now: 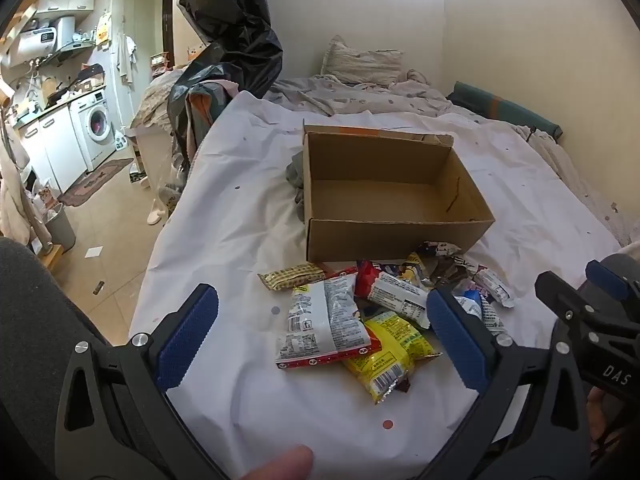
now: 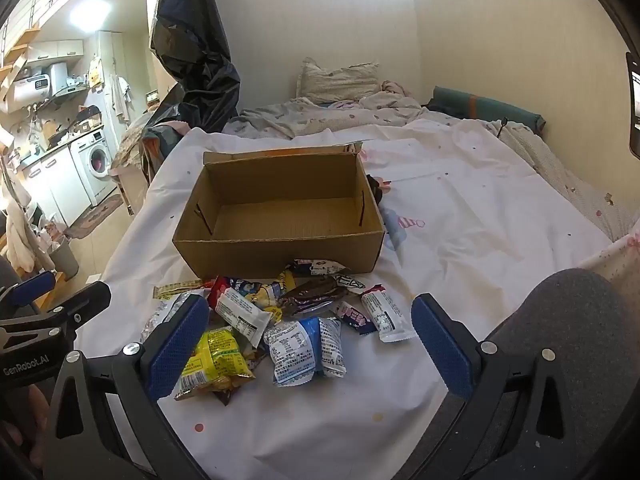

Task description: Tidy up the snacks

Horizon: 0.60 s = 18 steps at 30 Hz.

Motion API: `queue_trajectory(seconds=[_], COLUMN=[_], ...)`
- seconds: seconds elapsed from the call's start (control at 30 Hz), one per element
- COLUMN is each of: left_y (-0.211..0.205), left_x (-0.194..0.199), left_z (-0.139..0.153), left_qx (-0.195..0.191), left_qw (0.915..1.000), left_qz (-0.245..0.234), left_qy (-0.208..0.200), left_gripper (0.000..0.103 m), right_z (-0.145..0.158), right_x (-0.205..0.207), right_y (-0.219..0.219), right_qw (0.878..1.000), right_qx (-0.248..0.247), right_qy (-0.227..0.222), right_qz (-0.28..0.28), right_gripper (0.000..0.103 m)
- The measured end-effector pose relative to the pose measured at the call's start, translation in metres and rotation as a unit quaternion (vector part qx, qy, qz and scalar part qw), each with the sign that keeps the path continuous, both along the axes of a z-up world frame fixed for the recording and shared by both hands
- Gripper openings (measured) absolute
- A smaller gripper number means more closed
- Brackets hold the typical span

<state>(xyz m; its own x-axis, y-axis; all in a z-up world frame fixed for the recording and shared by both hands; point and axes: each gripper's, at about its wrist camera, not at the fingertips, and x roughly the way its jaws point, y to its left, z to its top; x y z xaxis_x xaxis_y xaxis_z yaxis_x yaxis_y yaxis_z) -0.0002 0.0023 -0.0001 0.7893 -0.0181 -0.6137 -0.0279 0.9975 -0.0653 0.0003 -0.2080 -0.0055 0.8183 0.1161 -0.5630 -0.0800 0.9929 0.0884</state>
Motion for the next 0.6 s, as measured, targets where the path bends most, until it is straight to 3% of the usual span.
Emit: queue_trajectory(seconds=[0.07,0.6], left_y=[-0.0032,-0.0043], left_x=[-0.0007,-0.0020], left_z=[0.0004,0.0024], left_qx=[0.022,0.017], left_qw=[0.9998,0.9998], left_qz=[-0.002,0.003], left_qy=[-0.003,-0.003], left_gripper=[0.103,0.103], right_z=[-0.0003,0.0002], right_x=[0.0002,0.0000], right_y=[0.0001,-0.0005], right_qw=[1.000,1.000], right_qx=[-0.001,-0.002], right_qy=[-0.001,-0.002], right_qz=[-0.001,-0.001], right_gripper=[0.103,0.103])
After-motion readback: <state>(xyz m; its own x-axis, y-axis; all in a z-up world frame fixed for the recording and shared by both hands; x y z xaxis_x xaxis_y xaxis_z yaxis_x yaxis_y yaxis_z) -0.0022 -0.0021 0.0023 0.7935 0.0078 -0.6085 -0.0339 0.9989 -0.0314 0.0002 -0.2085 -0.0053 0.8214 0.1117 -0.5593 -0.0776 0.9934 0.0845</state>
